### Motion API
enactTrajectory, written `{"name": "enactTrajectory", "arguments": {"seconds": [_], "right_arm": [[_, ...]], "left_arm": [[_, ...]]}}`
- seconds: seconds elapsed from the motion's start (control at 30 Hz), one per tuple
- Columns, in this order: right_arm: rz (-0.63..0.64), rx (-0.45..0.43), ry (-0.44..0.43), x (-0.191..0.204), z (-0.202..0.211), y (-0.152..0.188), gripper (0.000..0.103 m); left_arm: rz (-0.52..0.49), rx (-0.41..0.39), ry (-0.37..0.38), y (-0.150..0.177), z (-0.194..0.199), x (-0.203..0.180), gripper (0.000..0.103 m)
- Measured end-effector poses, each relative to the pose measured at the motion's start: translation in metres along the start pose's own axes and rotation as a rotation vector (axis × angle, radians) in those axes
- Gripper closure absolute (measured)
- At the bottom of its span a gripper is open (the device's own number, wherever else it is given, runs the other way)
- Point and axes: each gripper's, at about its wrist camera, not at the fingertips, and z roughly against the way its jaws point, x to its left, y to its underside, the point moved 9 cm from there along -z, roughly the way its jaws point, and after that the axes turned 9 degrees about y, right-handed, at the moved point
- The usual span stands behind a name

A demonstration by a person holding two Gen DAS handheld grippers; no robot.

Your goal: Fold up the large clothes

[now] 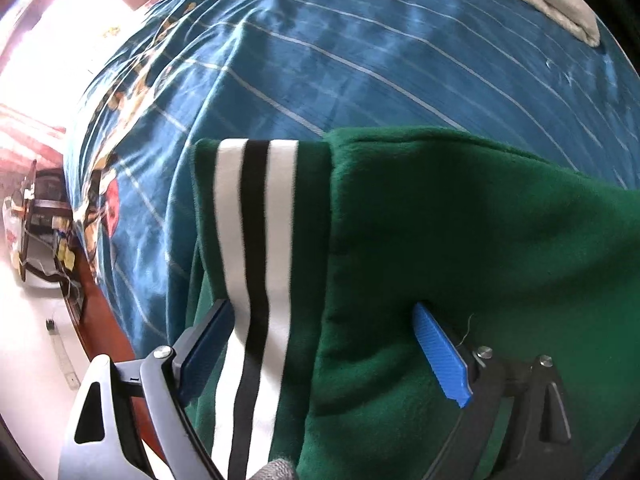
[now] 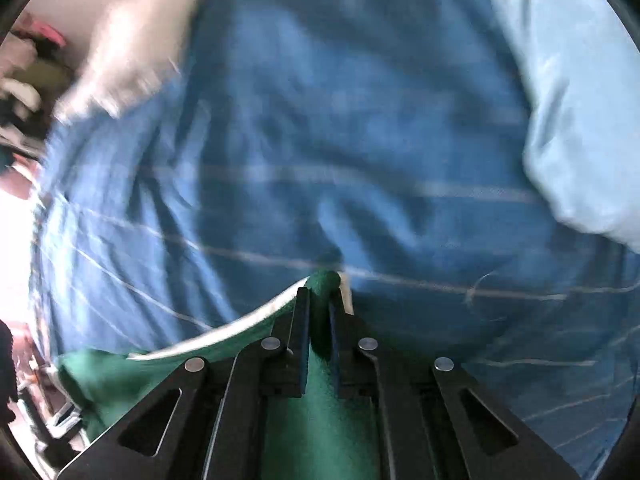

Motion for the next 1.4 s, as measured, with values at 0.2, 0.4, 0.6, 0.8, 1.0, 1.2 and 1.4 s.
{"name": "enactTrajectory", "arguments": {"seconds": [0.2, 0.4, 0.6, 0.8, 1.0, 1.2, 1.4], "right_arm": [[-0.09, -0.047, -0.06, -0.016, 0.051, -0.005, 0.055], [0.079, -0.005, -0.115, 0.04, 0.097, 0.06, 0.055], [0.1, 0.099, -0.065, 0.108, 0.009, 0.088, 0.056], [0.012, 0.111, 0.051, 0.122, -0.032, 0.065, 0.055], [0.048, 0.168, -0.103, 0.125, 0.015, 0.08, 0.053], [0.144, 0.188, -0.158, 0.138, 0.055, 0.14, 0.051], [0.117, 0.277, -0.184, 0.166, 0.037, 0.196, 0.051]], "left_arm": [[0.002, -0.073, -0.003, 0.009, 0.049, -0.005, 0.012], [-0.065, -0.092, 0.145, 0.003, 0.061, -0.097, 0.012], [-0.131, -0.053, 0.198, -0.028, 0.002, -0.175, 0.012], [-0.176, -0.04, 0.168, -0.041, -0.034, -0.181, 0.005], [-0.01, -0.099, 0.154, -0.013, 0.028, -0.098, 0.005], [0.259, -0.135, 0.116, 0.014, 0.051, 0.033, 0.006], [0.317, -0.072, 0.325, -0.012, 0.005, 0.057, 0.008]]}}
